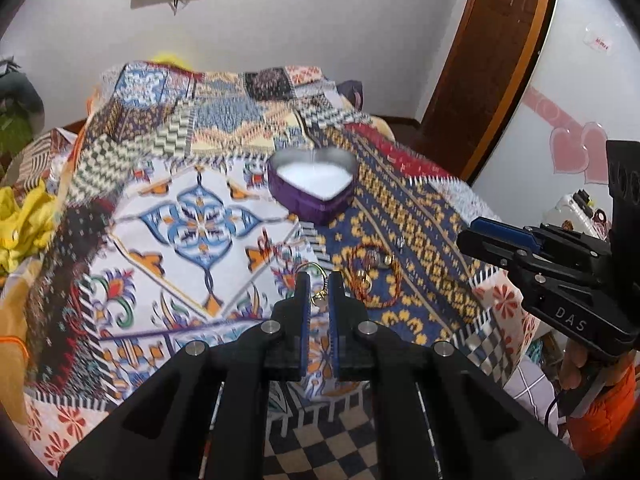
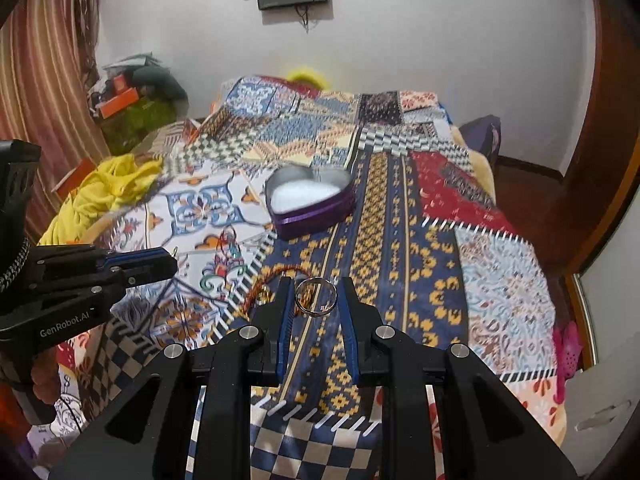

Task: Organize jewelry
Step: 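Carry both rings over the heart tin and open both tools to drop them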

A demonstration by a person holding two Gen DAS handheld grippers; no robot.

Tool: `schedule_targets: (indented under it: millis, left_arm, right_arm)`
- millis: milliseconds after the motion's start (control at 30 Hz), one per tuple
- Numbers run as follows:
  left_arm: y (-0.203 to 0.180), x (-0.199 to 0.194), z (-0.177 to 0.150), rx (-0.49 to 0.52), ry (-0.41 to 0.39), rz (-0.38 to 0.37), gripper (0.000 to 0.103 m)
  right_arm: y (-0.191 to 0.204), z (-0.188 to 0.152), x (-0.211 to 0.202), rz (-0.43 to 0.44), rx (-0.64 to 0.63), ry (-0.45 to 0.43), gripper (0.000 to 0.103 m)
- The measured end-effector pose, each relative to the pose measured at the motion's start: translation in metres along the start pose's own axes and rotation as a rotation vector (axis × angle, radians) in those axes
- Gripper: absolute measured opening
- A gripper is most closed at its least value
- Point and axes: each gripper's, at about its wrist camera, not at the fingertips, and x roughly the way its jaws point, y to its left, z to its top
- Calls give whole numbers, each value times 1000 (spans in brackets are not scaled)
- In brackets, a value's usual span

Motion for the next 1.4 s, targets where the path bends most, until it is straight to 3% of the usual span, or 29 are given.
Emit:
schedule_targets:
  millis: [300,667,1400]
  left_arm:
    - [-6,-15,29,39,-89,8,7]
    - [-7,-8,63,71,-139,-2,7]
    - [8,59,99,65,-75,-30,7]
  right_arm:
    - [-1,20,-9,-19,1,-69,20]
    - [-7,45,0,-28,0,-120,20]
    - [-16,69,61,14,-27,-83,20]
